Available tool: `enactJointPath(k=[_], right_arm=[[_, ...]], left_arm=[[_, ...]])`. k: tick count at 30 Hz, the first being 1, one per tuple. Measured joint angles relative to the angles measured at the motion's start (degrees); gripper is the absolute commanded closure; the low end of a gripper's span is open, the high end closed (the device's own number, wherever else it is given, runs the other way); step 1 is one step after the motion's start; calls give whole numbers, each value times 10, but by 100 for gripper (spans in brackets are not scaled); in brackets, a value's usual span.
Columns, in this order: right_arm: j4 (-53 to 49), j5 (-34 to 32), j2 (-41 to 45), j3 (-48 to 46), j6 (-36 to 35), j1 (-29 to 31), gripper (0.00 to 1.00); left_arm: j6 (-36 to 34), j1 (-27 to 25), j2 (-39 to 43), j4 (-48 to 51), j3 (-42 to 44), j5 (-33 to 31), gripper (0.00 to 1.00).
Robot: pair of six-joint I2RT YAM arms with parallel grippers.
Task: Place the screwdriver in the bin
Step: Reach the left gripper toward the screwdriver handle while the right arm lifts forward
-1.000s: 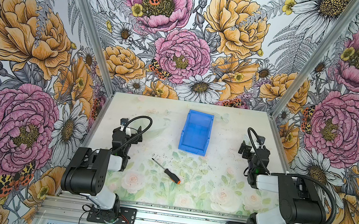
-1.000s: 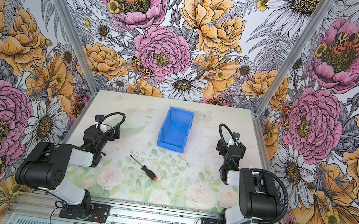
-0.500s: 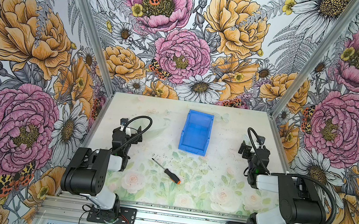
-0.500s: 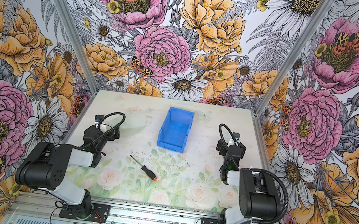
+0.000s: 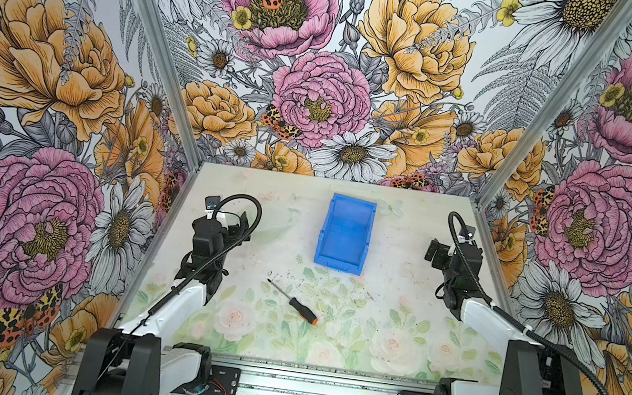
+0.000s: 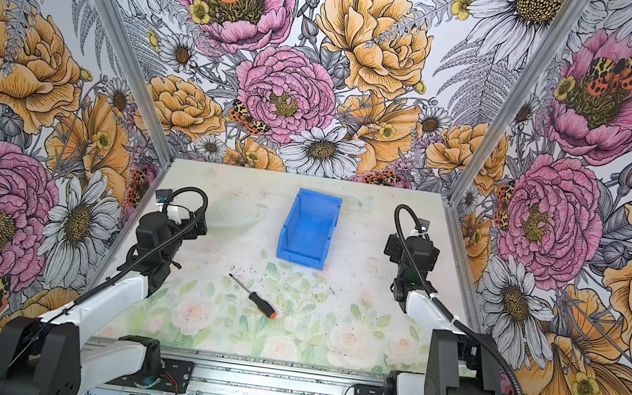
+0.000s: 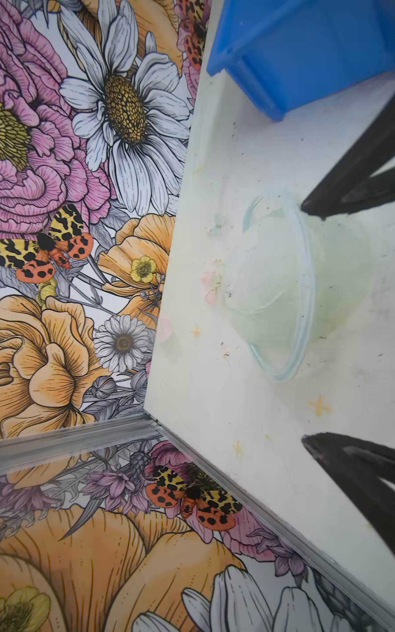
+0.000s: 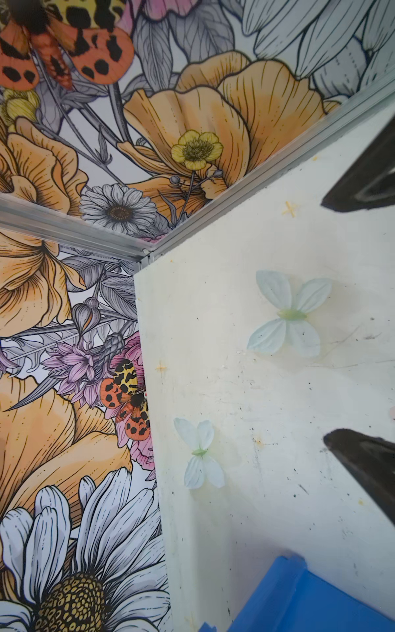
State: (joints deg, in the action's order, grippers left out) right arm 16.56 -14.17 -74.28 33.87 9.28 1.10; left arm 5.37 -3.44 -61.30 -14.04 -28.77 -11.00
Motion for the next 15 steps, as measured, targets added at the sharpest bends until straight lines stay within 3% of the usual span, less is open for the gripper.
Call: enactJointPath(k=[7,15], right_arm=[[-162,-2,89,1,38,23,1],[-286,9,270,-21,95,54,1]], left_arm=[[75,-19,91,220,-42,-25,1],[185,-131,151,393,-73,-42,1]])
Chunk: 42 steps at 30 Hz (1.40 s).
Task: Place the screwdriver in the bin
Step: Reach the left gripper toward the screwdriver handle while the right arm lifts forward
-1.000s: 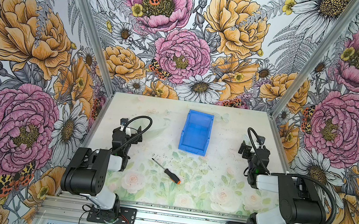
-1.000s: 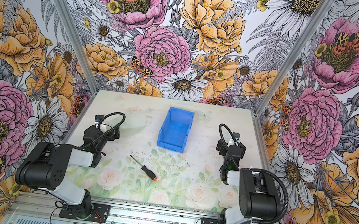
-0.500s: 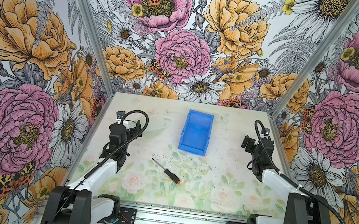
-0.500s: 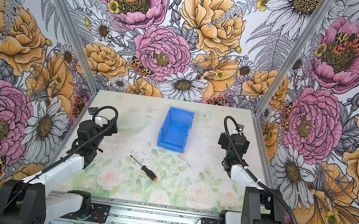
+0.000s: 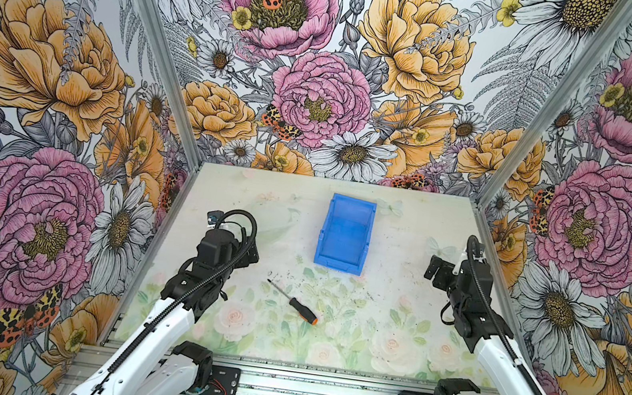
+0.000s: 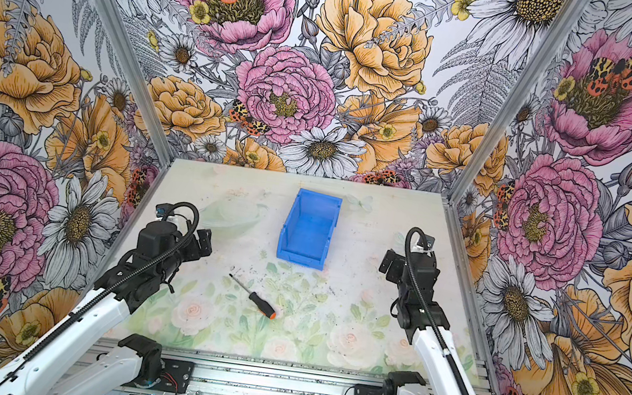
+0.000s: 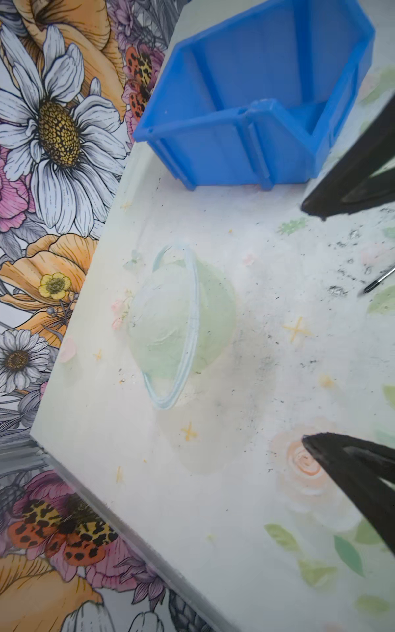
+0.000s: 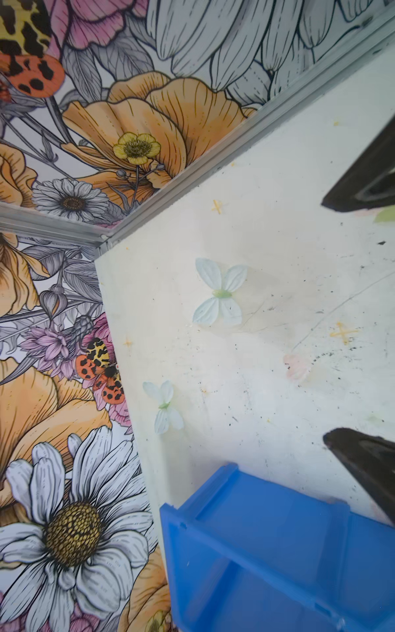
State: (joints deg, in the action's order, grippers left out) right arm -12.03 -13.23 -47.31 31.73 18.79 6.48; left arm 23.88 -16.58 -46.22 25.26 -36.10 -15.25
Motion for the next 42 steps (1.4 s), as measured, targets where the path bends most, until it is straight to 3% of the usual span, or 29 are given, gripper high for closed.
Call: enactJointPath(k=[6,12,22,31,42], right_arm=[[-81,7,97,-5,12,9,1],[-143,40,144,-5,14,11,0],[-173,111,73,-1,20,34,1],[-175,120,51,0,11,54,1],[-173,120,44,1,-11,54,1]], left_arm=[[85,-72,-2,56,-11,8,1],[175,-177,-27,87,-13,-4,1],[322,-277,-106,131,-14,-7,1],[404,-316,-209,140,-20,-9,3],[405,-338,-356,139,-107,-3,13]])
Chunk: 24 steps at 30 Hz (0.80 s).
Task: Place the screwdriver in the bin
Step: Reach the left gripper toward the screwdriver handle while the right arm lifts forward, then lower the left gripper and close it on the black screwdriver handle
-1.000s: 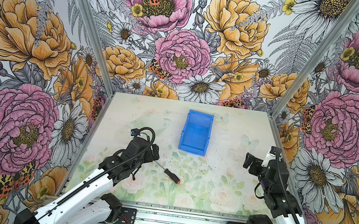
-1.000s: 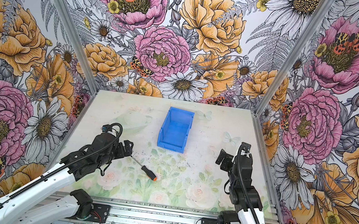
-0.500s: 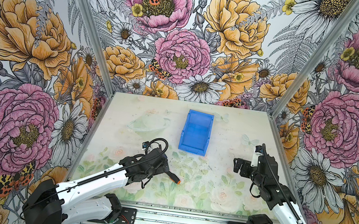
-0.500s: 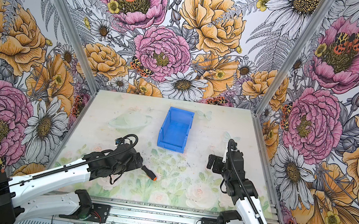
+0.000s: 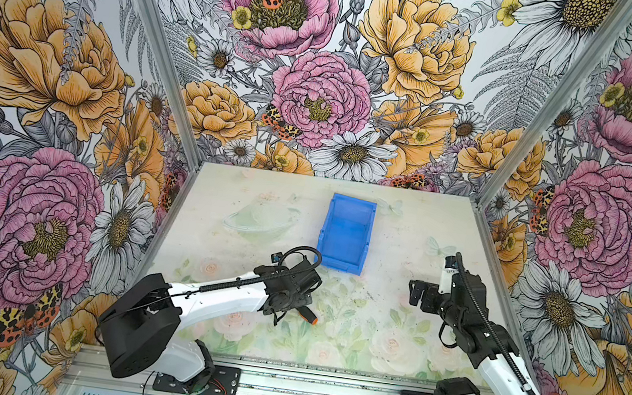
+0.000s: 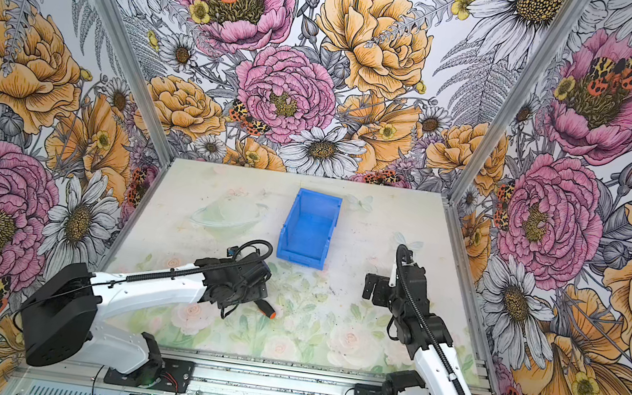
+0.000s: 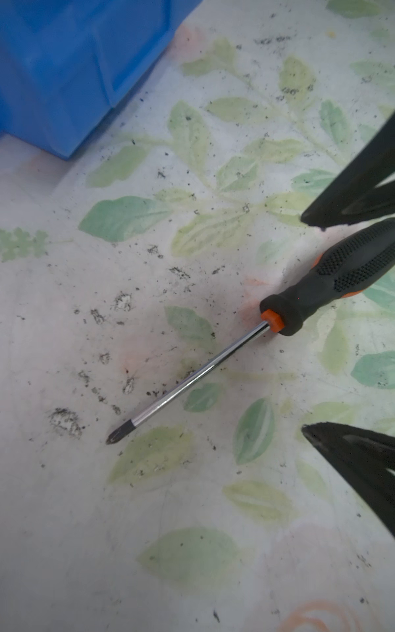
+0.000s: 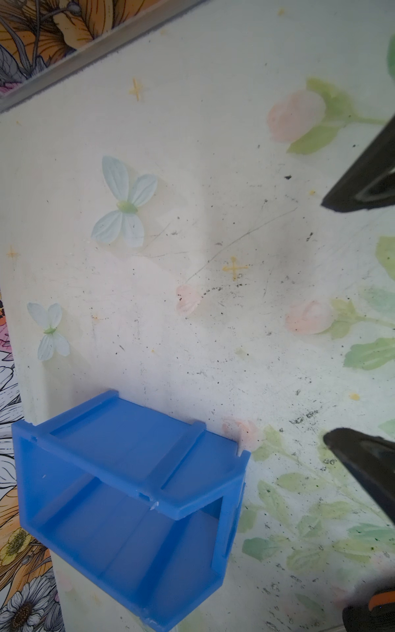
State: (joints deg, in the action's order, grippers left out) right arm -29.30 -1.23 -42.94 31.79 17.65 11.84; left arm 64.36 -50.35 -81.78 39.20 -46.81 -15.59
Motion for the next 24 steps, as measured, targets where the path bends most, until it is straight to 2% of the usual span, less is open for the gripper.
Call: enactJointPath(k=[8,12,18,24], right_arm=[[14,4,1,0,-14,3,1],[21,21,0,0,-26,3,0],[34,76,-26,0,-42,3,1],[58,135,-27,-1,-49,7,1]], left_arm=[[-18,-4,-63,0,-44,14,24],[-33,-5,-110,1,-65,39,36],[-35,-15,-142,5,-80,56,39],[-43,-17,-152,7,-91,61,57]])
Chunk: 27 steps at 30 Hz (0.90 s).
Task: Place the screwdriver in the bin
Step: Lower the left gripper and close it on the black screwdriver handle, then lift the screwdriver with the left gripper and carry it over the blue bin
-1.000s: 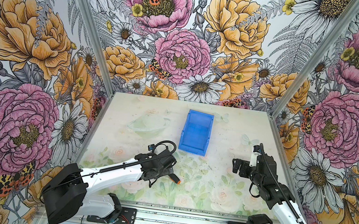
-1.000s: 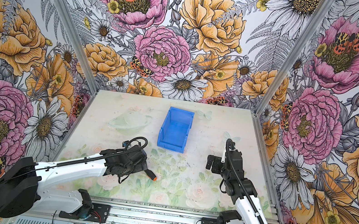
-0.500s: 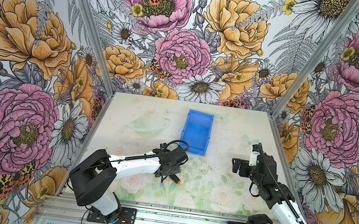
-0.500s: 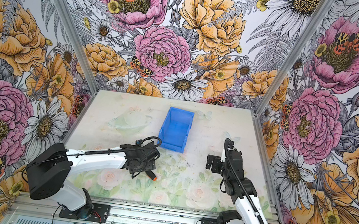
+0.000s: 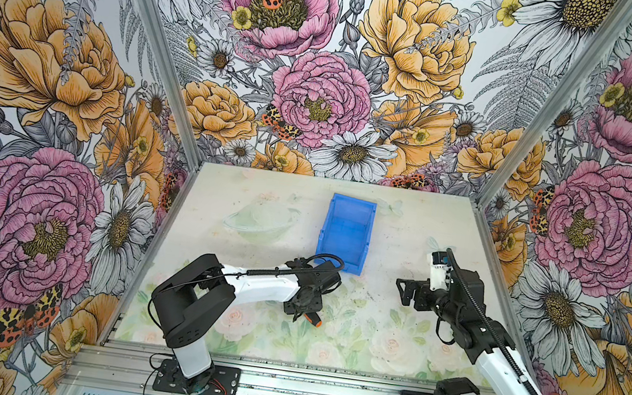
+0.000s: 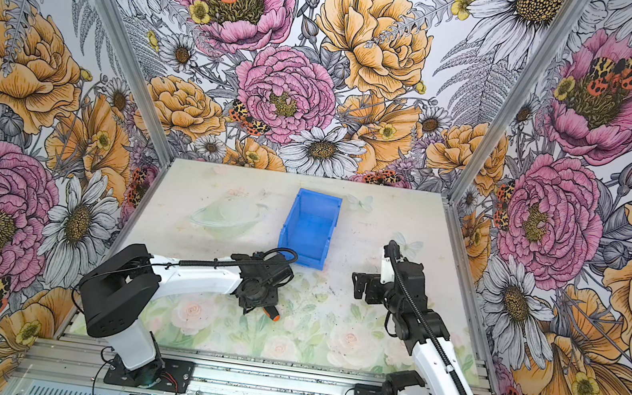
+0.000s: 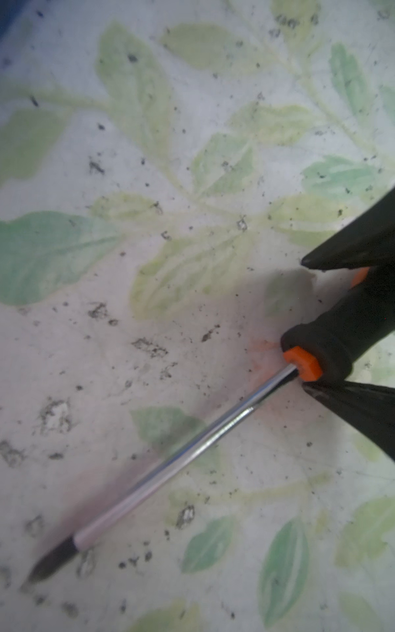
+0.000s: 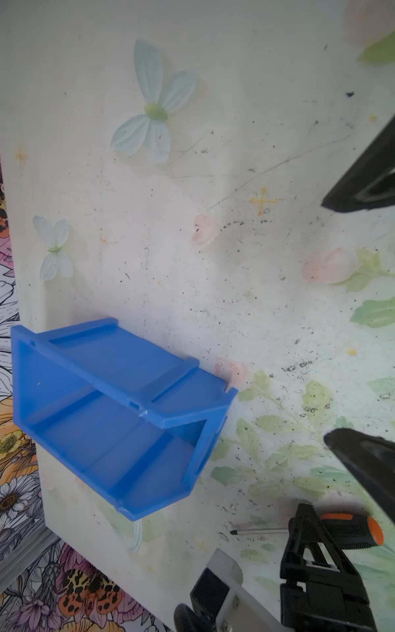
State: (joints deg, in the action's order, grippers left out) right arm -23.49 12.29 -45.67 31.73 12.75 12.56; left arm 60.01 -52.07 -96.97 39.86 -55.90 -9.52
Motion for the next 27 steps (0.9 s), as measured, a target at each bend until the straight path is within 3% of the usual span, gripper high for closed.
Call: enactJointPath(k=[6,12,18,27], right_arm=[[33,70,4,-10,0,23,0],[64,114,18,-20,2,85,1],[92,145,58,-34,7,131,0],[103,150,70,-35,9,162,0]], left_arm=[[0,1,0,0,0,0,68],[-1,10,16,-9,19,9,86],[0,18,24,-18,30,19,95],[-6,56,87,-1,77,19,98]])
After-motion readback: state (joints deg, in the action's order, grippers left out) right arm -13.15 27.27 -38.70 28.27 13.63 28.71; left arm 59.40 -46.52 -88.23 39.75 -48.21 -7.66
